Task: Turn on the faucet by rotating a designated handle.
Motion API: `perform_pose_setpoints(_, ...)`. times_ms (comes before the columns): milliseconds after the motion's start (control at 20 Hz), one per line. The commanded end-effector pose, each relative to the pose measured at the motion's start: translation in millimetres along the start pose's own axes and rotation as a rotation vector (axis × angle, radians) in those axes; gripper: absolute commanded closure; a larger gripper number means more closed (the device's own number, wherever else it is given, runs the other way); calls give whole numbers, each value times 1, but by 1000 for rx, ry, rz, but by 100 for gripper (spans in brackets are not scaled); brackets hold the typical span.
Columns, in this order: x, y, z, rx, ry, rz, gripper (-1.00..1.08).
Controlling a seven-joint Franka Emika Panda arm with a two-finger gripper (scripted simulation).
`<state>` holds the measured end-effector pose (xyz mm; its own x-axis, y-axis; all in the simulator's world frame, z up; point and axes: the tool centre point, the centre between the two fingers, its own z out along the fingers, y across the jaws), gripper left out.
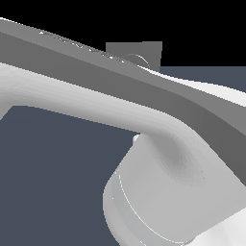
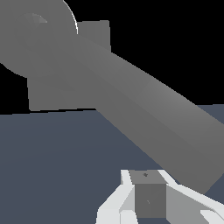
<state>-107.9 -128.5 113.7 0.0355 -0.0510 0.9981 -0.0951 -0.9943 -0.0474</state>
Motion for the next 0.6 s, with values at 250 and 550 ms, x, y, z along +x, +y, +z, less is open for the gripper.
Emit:
perform_pose_setpoints(250, 33, 23, 5, -3, 35, -4, 108)
perform_pose_setpoints(550, 48, 39, 6, -3, 38, -4, 108)
